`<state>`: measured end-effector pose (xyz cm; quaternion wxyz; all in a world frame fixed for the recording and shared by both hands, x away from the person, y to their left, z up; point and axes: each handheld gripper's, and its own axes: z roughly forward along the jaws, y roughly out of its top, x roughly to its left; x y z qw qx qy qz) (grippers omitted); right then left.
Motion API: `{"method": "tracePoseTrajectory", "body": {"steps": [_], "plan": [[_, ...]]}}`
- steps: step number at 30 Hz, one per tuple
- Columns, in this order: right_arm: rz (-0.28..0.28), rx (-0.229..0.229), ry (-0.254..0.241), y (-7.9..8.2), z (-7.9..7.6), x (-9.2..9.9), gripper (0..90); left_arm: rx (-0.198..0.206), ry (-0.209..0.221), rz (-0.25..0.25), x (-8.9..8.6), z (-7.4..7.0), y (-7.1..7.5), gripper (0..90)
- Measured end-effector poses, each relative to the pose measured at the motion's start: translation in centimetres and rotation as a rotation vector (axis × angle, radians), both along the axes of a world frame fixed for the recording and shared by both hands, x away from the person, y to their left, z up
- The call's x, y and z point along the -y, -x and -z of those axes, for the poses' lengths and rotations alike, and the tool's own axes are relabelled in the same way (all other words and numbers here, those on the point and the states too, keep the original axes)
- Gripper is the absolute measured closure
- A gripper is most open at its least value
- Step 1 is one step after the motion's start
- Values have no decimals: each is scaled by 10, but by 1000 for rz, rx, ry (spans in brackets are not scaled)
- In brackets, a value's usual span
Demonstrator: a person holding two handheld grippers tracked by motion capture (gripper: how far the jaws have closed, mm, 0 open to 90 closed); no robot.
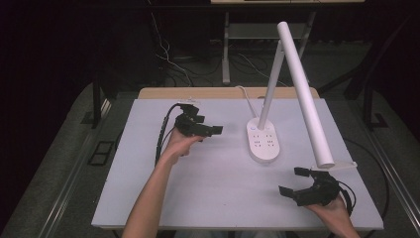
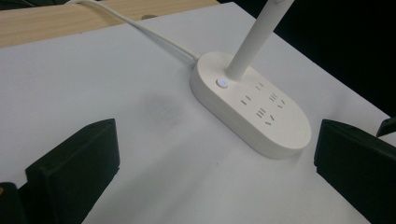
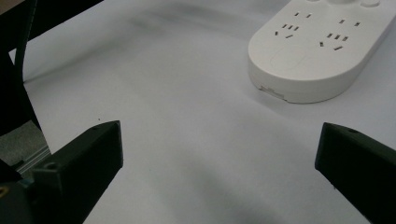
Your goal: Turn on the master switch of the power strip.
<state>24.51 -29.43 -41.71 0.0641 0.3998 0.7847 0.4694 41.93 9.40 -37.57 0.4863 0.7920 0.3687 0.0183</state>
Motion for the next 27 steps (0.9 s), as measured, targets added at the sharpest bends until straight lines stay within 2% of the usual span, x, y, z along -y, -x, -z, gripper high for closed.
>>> {"method": "tracePoseTrajectory", "body": {"steps": [11, 18, 27], "plan": [[-1, -3, 1, 0, 0, -1, 5, 21, 21, -25, -29, -1, 28, 0], [-6, 3, 6, 0, 0, -2, 5, 34, 38, -38, -43, 8, 49, 0], [-5, 1, 6, 1, 0, -3, 5, 50, 32, -40, -55, 19, 79, 0]]}}
